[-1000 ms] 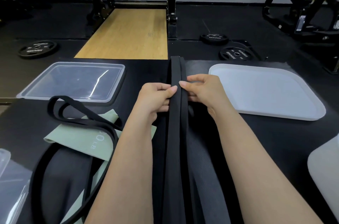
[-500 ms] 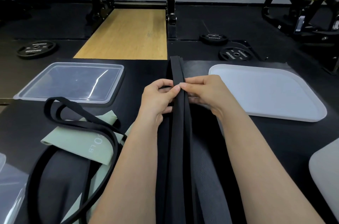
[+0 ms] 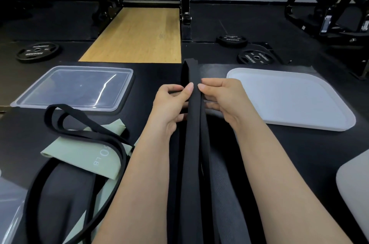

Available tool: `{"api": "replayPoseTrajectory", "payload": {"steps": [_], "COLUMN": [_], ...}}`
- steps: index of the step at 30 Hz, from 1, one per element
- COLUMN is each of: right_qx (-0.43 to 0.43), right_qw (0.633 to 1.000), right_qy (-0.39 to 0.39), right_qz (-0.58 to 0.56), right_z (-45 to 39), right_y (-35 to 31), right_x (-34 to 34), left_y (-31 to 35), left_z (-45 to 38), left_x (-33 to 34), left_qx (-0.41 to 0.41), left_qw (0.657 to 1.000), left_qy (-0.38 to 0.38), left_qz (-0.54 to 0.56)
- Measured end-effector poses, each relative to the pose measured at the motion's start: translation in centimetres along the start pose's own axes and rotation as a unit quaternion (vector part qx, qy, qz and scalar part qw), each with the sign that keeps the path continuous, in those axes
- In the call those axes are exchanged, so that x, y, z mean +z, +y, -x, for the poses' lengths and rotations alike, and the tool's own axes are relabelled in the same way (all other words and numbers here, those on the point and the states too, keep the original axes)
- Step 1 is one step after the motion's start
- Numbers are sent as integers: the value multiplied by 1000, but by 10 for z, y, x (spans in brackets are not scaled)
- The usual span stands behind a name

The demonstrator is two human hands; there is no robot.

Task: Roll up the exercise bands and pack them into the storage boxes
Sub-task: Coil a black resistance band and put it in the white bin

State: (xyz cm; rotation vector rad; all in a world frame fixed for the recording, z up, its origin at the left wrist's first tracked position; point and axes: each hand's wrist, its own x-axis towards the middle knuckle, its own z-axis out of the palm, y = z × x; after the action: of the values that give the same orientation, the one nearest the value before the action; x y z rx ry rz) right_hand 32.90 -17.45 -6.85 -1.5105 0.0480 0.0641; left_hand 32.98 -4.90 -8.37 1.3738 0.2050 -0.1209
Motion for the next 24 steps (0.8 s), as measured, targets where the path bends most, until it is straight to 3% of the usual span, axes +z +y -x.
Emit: {"api": "replayPoseTrajectory", "payload": {"steps": [6, 10, 17, 24], "right_qx": [-9, 7, 17, 89], "right_qw": [995, 994, 998, 972], "right_qy": [75, 61, 29, -103], "right_qz": [-72, -87, 47, 190], "right_z": [-6, -9, -7, 8], "right_y": [0, 3, 1, -13], "right_x": [-6, -5, -4, -2], "left_y": [4, 1, 3, 3], "left_z": [7, 8, 6, -8], "left_x": [-4, -1, -2, -2], "left_qx": [-38, -46, -17, 33], "left_qw": [988, 983, 996, 997], "left_qy": [-143, -170, -83, 73], "left_qz": [-37, -42, -13, -23]}}
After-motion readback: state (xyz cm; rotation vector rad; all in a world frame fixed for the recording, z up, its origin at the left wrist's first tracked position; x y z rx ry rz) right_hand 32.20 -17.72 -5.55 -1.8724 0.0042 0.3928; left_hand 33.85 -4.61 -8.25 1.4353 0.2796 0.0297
